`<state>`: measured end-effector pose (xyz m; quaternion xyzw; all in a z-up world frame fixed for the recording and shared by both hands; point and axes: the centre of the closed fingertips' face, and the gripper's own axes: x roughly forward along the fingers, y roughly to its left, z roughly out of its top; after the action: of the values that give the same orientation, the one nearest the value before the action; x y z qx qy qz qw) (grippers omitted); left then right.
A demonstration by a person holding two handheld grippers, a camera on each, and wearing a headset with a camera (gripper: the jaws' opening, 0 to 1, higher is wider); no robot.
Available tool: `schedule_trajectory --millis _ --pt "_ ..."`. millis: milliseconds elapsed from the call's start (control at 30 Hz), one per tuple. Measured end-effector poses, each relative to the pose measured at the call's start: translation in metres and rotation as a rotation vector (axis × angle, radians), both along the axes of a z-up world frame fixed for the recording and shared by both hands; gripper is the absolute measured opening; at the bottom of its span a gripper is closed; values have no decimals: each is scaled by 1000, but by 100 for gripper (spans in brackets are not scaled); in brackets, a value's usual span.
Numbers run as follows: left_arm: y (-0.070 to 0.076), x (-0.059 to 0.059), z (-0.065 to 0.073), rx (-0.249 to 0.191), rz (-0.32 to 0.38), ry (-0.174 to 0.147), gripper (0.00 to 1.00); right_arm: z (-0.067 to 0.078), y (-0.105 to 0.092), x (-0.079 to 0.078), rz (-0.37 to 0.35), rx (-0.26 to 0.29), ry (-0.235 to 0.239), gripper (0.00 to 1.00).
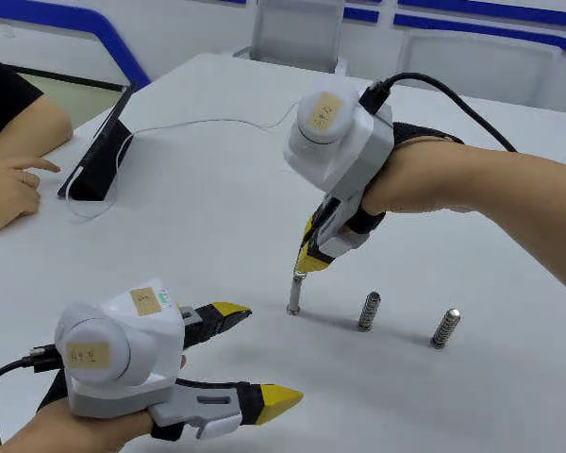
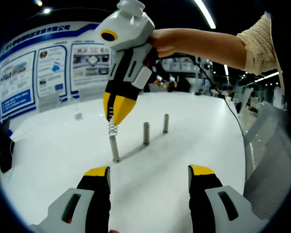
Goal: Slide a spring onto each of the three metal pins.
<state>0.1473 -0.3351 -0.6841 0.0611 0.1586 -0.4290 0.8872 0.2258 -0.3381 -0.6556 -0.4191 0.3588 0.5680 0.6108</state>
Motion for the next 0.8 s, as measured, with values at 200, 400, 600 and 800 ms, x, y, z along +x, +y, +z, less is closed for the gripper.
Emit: schedule_trajectory --millis 200,400,600,800 --pt "0 0 -1 3 -2 3 65 -2 1 0 -5 0 5 12" --pt "0 1 -1 4 -3 5 65 -5 5 -1 -2 -4 11 12" --pt "0 0 -2 4 -1 8 65 -16 5 -2 6 -46 20 12" --pt "3 1 -3 6 5 9 65 -28 5 -2 -2 -69 40 12"
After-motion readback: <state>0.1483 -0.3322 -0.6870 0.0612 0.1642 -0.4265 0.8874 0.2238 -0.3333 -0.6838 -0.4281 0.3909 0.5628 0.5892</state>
